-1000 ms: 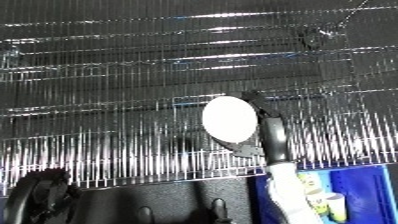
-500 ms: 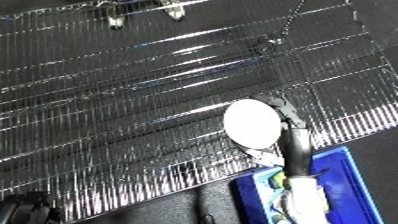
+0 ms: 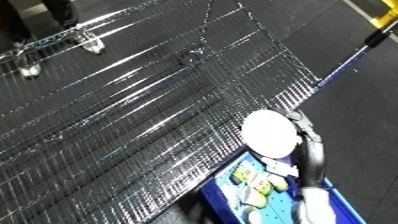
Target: Pick up the object and place it into the box
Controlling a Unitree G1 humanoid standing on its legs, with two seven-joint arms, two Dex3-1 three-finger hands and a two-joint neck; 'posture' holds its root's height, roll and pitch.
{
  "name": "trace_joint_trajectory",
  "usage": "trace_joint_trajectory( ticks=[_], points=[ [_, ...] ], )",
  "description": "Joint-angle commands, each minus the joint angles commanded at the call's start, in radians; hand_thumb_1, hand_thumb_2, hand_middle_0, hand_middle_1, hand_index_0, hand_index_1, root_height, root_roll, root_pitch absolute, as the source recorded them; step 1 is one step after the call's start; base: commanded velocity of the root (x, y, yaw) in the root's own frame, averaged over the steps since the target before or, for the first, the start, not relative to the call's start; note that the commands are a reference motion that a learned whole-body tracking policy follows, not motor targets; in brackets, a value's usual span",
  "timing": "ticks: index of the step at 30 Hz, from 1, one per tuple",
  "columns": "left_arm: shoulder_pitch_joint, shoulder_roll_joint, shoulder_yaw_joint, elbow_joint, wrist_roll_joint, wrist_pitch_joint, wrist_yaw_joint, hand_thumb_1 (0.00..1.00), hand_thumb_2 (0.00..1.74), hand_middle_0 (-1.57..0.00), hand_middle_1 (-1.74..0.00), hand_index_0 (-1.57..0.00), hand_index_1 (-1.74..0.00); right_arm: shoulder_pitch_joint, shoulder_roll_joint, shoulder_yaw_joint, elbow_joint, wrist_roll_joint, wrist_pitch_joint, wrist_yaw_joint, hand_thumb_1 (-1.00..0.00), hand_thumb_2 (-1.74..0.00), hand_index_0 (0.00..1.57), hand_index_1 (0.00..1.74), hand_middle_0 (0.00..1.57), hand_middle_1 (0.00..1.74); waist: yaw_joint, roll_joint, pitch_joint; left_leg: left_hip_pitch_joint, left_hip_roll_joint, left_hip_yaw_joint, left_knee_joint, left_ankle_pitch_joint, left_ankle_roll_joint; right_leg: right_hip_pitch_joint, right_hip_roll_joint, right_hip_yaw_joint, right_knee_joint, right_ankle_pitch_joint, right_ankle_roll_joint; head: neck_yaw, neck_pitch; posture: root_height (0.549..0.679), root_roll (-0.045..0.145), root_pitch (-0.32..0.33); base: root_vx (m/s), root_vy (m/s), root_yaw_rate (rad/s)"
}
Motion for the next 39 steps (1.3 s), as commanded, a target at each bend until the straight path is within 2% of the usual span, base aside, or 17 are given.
trace_joint_trajectory(
  ticks=[4,8,15,21,26,30,35,39],
  points=[
    [0.009,-0.011,-0.003,0.007,-0.009,-0.006,-0.005,1.00,1.74,-1.57,-1.74,-1.57,-1.74,0.046,-0.017,-0.053,0.011,0.036,-0.010,0.019,-0.65,-1.13,1.02,1.13,1.02,1.13,-0.033,0.022,-0.008,0.023,0.001,0.018,-0.013,0.003,-0.0045,0.007,-0.0006,0.012,-0.011,-0.003,0.0015,0.048,0.008,0.663,0.076,-0.059,0.026,0.055,-0.131],
    [0.012,-0.022,-0.013,0.017,-0.013,-0.015,-0.011,1.00,1.74,-1.57,-1.74,-1.57,-1.74,0.068,-0.023,-0.076,0.032,0.055,-0.013,0.035,-0.65,-1.13,1.02,1.13,1.02,1.13,-0.058,0.041,-0.011,0.038,0.001,0.030,-0.028,0.008,-0.0070,0.008,0.0007,0.020,-0.025,-0.001,0.0024,0.100,0.010,0.664,0.080,-0.055,0.010,0.046,-0.107],
    [0.004,-0.045,-0.034,0.047,-0.018,-0.042,-0.014,1.00,1.74,-1.57,-1.74,-1.57,-1.74,0.074,-0.026,-0.088,0.103,0.123,-0.023,0.056,-0.30,-0.52,0.47,0.52,0.47,0.52,-0.082,0.066,-0.016,0.057,-0.002,0.040,-0.048,0.019,-0.0129,0.015,0.0030,0.031,-0.044,0.001,0.0032,0.142,0.016,0.665,0.085,-0.051,0.006,0.031,-0.081],
    [-0.004,-0.052,-0.047,0.062,-0.027,-0.047,-0.012,1.00,1.74,-1.57,-1.74,-1.57,-1.74,0.079,-0.032,-0.097,0.153,0.155,-0.034,0.052,0.00,0.00,0.00,0.00,0.00,0.00,-0.087,0.083,-0.023,0.066,-0.005,0.036,-0.058,0.025,-0.0167,0.023,0.0002,0.033,-0.050,0.001,0.0033,0.169,0.003,0.666,0.088,-0.052,0.012,0.017,0.011],
    [-0.002,-0.054,-0.052,0.069,-0.042,-0.046,-0.016,1.00,1.74,-1.57,-1.74,-1.57,-1.74,0.082,-0.035,-0.102,0.163,0.160,-0.029,0.051,0.00,0.00,0.00,0.00,0.00,0.00,-0.086,0.091,-0.030,0.074,-0.008,0.032,-0.068,0.030,-0.0206,0.032,-0.0028,0.031,-0.058,0.001,0.0030,0.155,-0.016,0.667,0.089,-0.054,0.016,0.019,0.036],
    [0.002,-0.058,-0.056,0.069,-0.049,-0.046,-0.014,1.00,1.74,-1.57,-1.74,-1.57,-1.74,0.087,-0.029,-0.097,0.161,0.154,-0.025,0.070,0.00,0.00,0.00,0.00,0.00,0.00,-0.081,0.091,-0.035,0.079,-0.010,0.028,-0.080,0.035,-0.0218,0.040,-0.0049,0.027,-0.070,0.006,0.0042,0.132,-0.026,0.668,0.089,-0.054,0.009,0.017,0.040],
    [0.005,-0.065,-0.060,0.066,-0.058,-0.046,0.003,1.00,1.74,-1.57,-1.74,-1.57,-1.74,0.087,-0.017,-0.072,0.137,0.109,-0.023,0.096,0.00,0.00,0.00,0.00,0.00,0.00,-0.069,0.084,-0.039,0.082,-0.013,0.021,-0.092,0.042,-0.0224,0.049,-0.0033,0.022,-0.080,0.009,0.0030,0.084,-0.052,0.669,0.088,-0.055,0.006,0.021,0.056],
    [0.015,-0.067,-0.059,0.055,-0.065,-0.043,0.009,1.00,1.74,-1.57,-1.74,-1.57,-1.74,0.092,0.004,-0.038,0.093,0.087,-0.009,0.142,0.00,0.00,0.00,0.00,0.00,0.00,-0.055,0.072,-0.043,0.081,-0.015,0.011,-0.095,0.045,-0.0222,0.058,-0.0022,0.015,-0.080,0.007,-0.0001,0.030,-0.078,0.669,0.087,-0.059,0.003,0.006,0.105]
  ],
)
